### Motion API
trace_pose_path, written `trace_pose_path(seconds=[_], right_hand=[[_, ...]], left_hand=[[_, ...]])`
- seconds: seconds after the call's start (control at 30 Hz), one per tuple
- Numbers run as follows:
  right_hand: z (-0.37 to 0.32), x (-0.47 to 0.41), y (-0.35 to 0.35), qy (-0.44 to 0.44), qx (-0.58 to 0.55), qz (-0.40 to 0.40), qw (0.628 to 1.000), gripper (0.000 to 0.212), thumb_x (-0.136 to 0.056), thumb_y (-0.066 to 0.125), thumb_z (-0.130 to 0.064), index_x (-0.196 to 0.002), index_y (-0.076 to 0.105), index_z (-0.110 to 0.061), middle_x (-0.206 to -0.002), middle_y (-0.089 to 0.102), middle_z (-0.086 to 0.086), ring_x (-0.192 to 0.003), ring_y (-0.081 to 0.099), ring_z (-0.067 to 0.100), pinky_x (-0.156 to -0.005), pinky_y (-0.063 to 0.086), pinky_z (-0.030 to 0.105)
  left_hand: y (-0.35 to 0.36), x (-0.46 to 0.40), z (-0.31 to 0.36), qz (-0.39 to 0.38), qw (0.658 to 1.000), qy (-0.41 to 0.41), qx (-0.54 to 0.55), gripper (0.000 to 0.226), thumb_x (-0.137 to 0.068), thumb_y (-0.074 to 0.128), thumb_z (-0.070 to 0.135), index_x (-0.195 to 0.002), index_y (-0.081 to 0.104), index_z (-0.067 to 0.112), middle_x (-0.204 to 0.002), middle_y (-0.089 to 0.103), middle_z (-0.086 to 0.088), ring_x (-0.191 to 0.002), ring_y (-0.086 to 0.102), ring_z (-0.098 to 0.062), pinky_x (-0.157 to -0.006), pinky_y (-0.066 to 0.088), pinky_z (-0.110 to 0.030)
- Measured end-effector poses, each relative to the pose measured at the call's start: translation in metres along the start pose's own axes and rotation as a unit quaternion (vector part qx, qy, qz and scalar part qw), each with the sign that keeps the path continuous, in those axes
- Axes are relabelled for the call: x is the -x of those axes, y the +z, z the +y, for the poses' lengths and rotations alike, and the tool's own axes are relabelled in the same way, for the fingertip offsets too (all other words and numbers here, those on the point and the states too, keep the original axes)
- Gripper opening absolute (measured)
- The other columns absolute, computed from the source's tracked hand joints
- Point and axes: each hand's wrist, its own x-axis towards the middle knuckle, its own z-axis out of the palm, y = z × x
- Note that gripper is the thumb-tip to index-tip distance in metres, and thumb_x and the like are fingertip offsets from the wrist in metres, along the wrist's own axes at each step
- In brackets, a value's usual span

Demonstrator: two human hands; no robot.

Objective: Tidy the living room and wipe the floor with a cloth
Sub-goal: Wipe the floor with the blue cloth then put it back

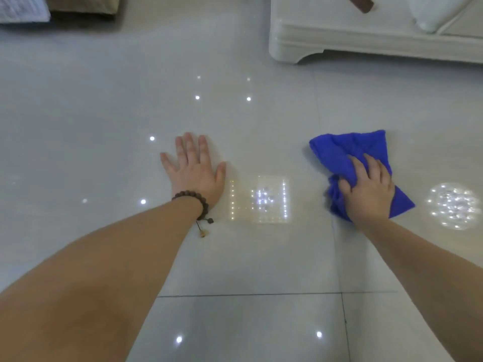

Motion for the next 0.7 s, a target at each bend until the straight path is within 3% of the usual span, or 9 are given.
trace_pose_path(seconds=[0.1, 0.17, 0.27, 0.37, 0.43, 0.5, 0.53, 0.6, 0.7], right_hand=[[0.000, -0.001, 0.001, -0.019, 0.018, -0.015, 1.000, 0.081, -0.072, 0.016, -0.059, -0.145, 0.034, -0.027, -0.155, 0.025, 0.006, -0.141, 0.020, 0.031, -0.112, 0.019, 0.051], [0.000, -0.003, -0.005, -0.003, 0.014, -0.037, 0.999, 0.073, -0.079, 0.023, -0.057, -0.145, 0.031, -0.027, -0.156, 0.022, 0.006, -0.142, 0.017, 0.032, -0.113, 0.018, 0.054], [-0.042, 0.041, -0.001, -0.007, -0.014, -0.052, 0.999, 0.058, -0.090, 0.038, -0.049, -0.144, 0.034, -0.028, -0.156, 0.023, 0.005, -0.142, 0.016, 0.031, -0.112, 0.018, 0.055], [-0.122, 0.167, 0.025, -0.164, -0.030, -0.041, 0.985, 0.059, -0.083, 0.047, -0.050, -0.139, 0.043, -0.031, -0.152, 0.033, 0.003, -0.141, 0.023, 0.030, -0.111, 0.020, 0.054], [-0.160, 0.248, 0.038, -0.275, -0.038, -0.069, 0.958, 0.060, -0.082, 0.050, -0.052, -0.139, 0.042, -0.034, -0.152, 0.034, 0.000, -0.142, 0.022, 0.028, -0.113, 0.017, 0.054], [-0.163, 0.263, 0.036, -0.353, -0.045, -0.124, 0.926, 0.060, -0.082, 0.050, -0.051, -0.139, 0.043, -0.035, -0.151, 0.035, -0.001, -0.142, 0.024, 0.027, -0.113, 0.019, 0.054], [-0.148, 0.249, 0.033, -0.378, -0.034, -0.114, 0.918, 0.060, -0.080, 0.050, -0.050, -0.138, 0.046, -0.033, -0.149, 0.039, 0.001, -0.140, 0.029, 0.028, -0.111, 0.024, 0.056], [-0.091, 0.209, 0.028, -0.326, -0.007, -0.046, 0.944, 0.060, -0.077, 0.044, -0.048, -0.133, 0.052, -0.029, -0.144, 0.047, 0.006, -0.133, 0.040, 0.033, -0.102, 0.036, 0.058], [0.004, 0.158, 0.004, 0.008, -0.015, 0.004, 1.000, 0.061, -0.083, 0.037, -0.047, -0.139, 0.043, -0.027, -0.150, 0.035, 0.007, -0.138, 0.029, 0.032, -0.106, 0.029, 0.056]], left_hand=[[-0.005, 0.004, -0.005, -0.039, 0.999, 0.028, 0.006, 0.074, -0.095, 0.013, 0.058, -0.152, -0.011, 0.016, -0.159, -0.017, -0.012, -0.146, -0.018, -0.026, -0.113, -0.011, -0.060], [-0.011, 0.035, -0.015, -0.062, 0.995, 0.060, 0.040, 0.070, -0.098, 0.015, 0.053, -0.152, -0.011, 0.018, -0.159, -0.019, -0.009, -0.146, -0.019, -0.023, -0.114, -0.011, -0.058], [-0.003, 0.139, -0.048, -0.062, 0.996, -0.002, 0.069, 0.068, -0.099, 0.017, 0.051, -0.152, -0.012, 0.018, -0.159, -0.021, -0.007, -0.146, -0.020, -0.023, -0.112, -0.011, -0.058], [0.028, 0.239, -0.079, -0.065, 0.991, -0.093, 0.066, 0.066, -0.098, 0.012, 0.048, -0.152, -0.008, 0.016, -0.160, -0.014, -0.011, -0.147, -0.015, -0.026, -0.114, -0.005, -0.061], [0.045, 0.263, -0.086, -0.048, 0.993, -0.089, 0.053, 0.067, -0.095, 0.012, 0.045, -0.153, 0.007, 0.012, -0.161, 0.001, -0.013, -0.148, -0.004, -0.029, -0.115, -0.002, -0.059], [0.051, 0.264, -0.086, -0.031, 0.995, -0.084, 0.051, 0.068, -0.091, 0.015, 0.042, -0.153, 0.012, 0.015, -0.161, 0.005, -0.011, -0.148, -0.001, -0.029, -0.116, -0.002, -0.057], [0.052, 0.264, -0.085, -0.022, 0.995, -0.081, 0.047, 0.068, -0.091, 0.015, 0.043, -0.154, 0.007, 0.017, -0.161, 0.002, -0.010, -0.148, -0.003, -0.028, -0.116, -0.003, -0.057], [0.052, 0.265, -0.085, -0.012, 0.996, -0.084, 0.032, 0.065, -0.095, 0.010, 0.045, -0.153, -0.004, 0.021, -0.161, -0.007, -0.008, -0.148, -0.010, -0.025, -0.116, -0.006, -0.055], [0.051, 0.267, -0.082, -0.008, 0.996, -0.087, 0.025, 0.063, -0.098, 0.011, 0.045, -0.153, -0.009, 0.022, -0.160, -0.013, -0.007, -0.147, -0.015, -0.023, -0.116, -0.008, -0.055]])
